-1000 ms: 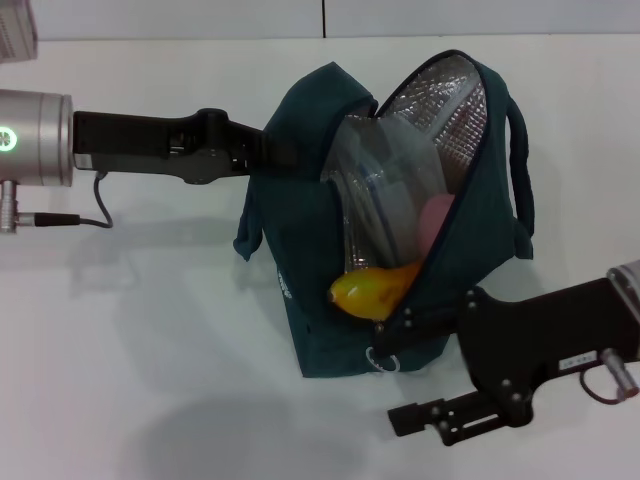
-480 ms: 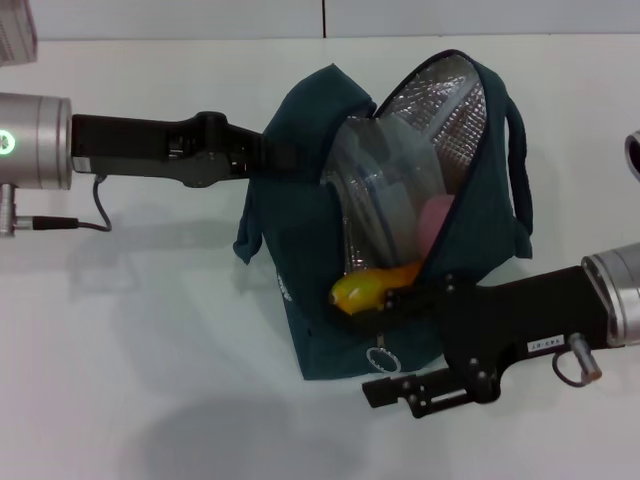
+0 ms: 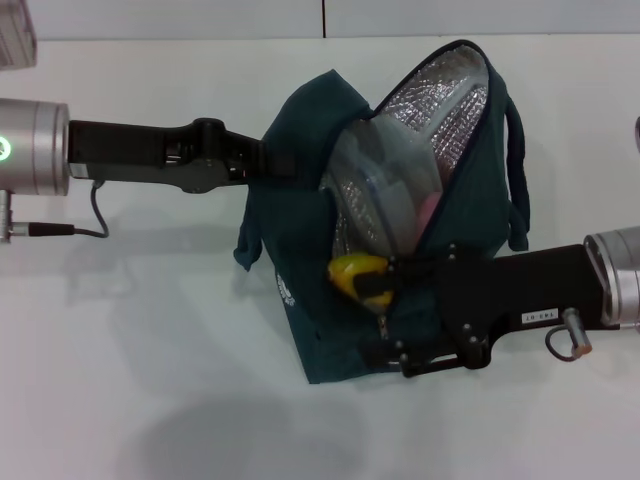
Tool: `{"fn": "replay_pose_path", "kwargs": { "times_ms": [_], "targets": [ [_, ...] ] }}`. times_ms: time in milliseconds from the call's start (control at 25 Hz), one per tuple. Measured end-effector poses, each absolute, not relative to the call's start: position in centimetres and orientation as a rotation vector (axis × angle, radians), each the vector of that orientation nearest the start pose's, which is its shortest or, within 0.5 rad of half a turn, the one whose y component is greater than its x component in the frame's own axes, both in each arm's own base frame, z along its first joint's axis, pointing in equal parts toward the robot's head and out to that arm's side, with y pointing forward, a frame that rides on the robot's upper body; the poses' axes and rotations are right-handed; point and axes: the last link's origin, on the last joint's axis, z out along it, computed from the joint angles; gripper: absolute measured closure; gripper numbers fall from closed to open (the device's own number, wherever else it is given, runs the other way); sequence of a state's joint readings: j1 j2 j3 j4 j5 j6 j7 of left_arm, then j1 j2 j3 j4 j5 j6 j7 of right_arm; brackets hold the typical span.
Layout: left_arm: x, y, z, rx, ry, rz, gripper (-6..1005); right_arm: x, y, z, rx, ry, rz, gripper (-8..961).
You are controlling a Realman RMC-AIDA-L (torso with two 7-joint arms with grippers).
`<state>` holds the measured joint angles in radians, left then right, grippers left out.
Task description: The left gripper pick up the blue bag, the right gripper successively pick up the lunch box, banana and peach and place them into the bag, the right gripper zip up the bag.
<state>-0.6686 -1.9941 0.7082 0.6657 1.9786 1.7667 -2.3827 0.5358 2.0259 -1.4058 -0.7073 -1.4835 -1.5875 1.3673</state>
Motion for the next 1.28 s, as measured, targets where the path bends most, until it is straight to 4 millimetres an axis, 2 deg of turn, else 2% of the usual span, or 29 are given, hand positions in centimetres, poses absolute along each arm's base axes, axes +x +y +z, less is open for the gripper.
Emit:
{"fn": "replay_pose_path", "kwargs": {
  "times_ms": [720, 1040, 1280],
  "targets": [
    [-21.1, 33.5, 3.7, -2.718, -1.837, -0.881, 965, 18.3, 31.3, -3.9, -3.037, 0.268, 0.891, 270],
    [-21.1, 33.5, 3.5, -2.722, -1.836, -0.885, 965, 17.9, 31.2, -3.7, -3.031, 0.254, 0.925, 270],
    [-21.6, 33.9, 3.4, -2.667, -1.839, -0.886, 965, 17.3, 30.5, -2.0, -3.01, 0.208, 1.063, 270]
  ]
}}
